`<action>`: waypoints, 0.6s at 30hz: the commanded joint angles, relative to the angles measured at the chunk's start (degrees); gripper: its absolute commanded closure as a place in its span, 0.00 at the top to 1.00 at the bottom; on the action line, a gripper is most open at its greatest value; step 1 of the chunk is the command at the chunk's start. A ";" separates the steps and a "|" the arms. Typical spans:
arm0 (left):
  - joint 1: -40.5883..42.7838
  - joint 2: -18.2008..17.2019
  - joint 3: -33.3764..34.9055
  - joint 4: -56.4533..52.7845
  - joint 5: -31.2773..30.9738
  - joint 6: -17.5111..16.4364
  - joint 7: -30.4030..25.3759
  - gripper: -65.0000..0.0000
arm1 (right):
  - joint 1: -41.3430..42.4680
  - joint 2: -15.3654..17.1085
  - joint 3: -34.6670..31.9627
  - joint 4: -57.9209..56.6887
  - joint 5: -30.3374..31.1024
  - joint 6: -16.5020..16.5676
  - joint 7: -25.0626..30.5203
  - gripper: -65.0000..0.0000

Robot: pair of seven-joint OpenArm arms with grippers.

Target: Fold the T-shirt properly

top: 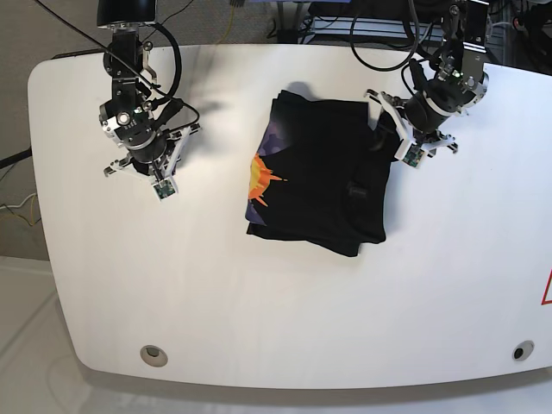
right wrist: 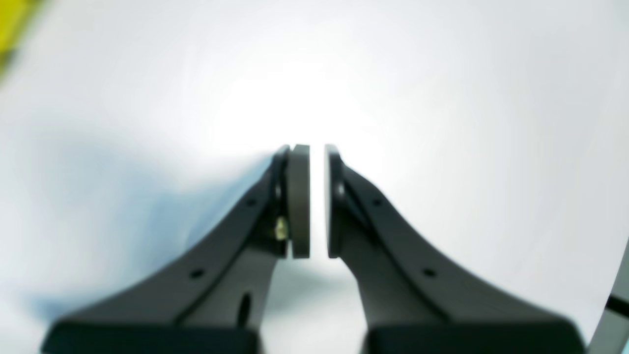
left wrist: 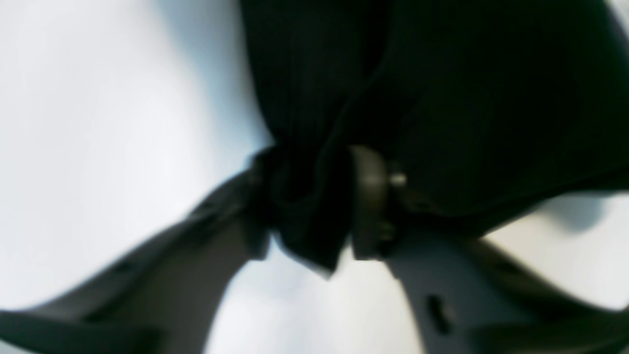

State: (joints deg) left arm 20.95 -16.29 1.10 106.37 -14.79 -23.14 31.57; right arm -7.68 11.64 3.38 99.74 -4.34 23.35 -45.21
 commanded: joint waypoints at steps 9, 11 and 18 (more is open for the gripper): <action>-3.49 -0.73 4.99 -4.00 -9.68 -0.01 -0.04 0.43 | 1.75 -7.95 -1.39 -1.62 6.34 6.44 4.18 0.05; -4.09 -0.43 5.23 -3.83 -10.60 0.13 0.37 0.43 | 2.37 -9.06 -1.25 -1.91 7.69 7.13 4.81 0.05; -5.56 2.64 7.16 -3.71 -9.53 0.21 1.33 0.43 | 5.82 -12.30 -0.89 -6.29 9.16 7.98 9.60 0.05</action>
State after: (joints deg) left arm 16.16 -14.76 7.64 101.75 -25.17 -22.98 33.61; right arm -3.70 -0.14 2.20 95.48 5.26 31.57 -38.19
